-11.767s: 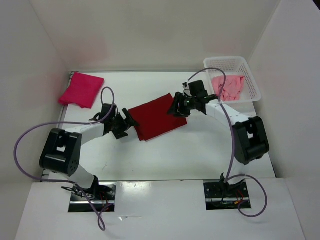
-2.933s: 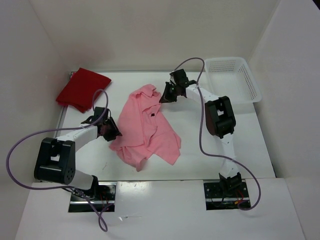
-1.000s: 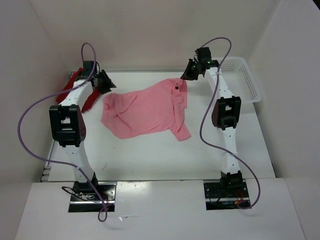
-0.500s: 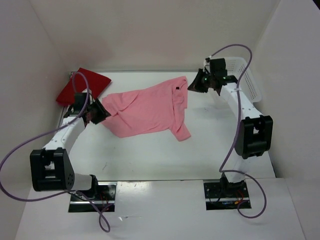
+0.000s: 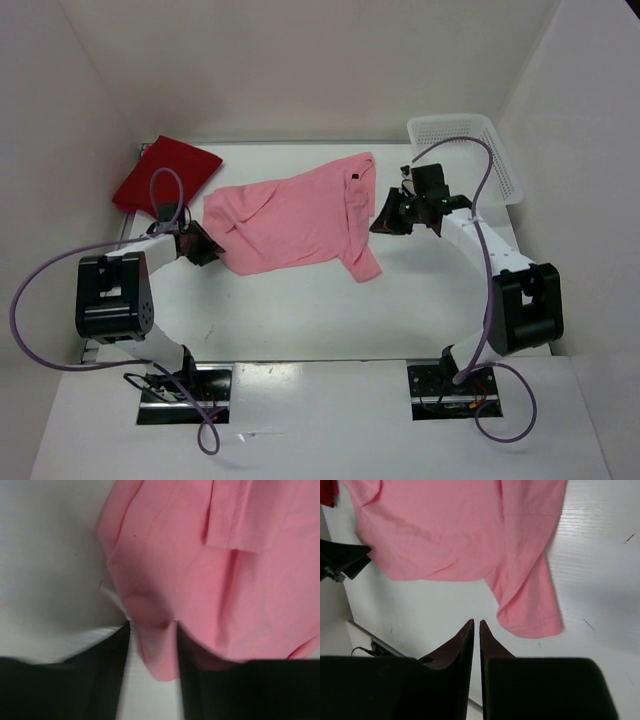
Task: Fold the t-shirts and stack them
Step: Flatten out the tshirt, then fold the flattened tshirt in 1/3 of the way
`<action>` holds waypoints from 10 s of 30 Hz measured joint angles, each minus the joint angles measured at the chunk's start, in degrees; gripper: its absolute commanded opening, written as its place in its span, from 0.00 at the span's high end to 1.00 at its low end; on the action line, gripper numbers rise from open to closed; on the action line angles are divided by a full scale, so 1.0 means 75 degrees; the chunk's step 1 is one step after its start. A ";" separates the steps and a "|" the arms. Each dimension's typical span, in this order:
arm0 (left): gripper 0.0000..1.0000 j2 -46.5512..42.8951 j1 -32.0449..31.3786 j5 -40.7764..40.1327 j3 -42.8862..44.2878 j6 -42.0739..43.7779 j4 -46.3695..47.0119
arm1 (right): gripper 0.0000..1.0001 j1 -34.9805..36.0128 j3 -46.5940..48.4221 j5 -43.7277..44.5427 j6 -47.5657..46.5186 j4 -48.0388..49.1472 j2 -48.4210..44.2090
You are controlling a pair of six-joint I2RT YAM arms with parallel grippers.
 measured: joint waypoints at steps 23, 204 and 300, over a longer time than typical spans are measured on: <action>0.00 -0.1886 -0.0157 -0.0624 0.1923 0.0790 -0.4028 | 0.52 0.0224 -0.0627 0.0833 -0.0099 0.0187 0.0207; 1.00 0.0641 0.1282 0.1842 0.6330 -0.0968 -0.0883 | 1.00 -0.0463 1.2211 0.1000 0.0548 -0.2760 0.5184; 0.63 0.1760 0.1148 0.0245 0.2025 -0.0335 0.0108 | 0.97 -0.1250 0.3177 0.1591 0.0519 -0.0338 0.3675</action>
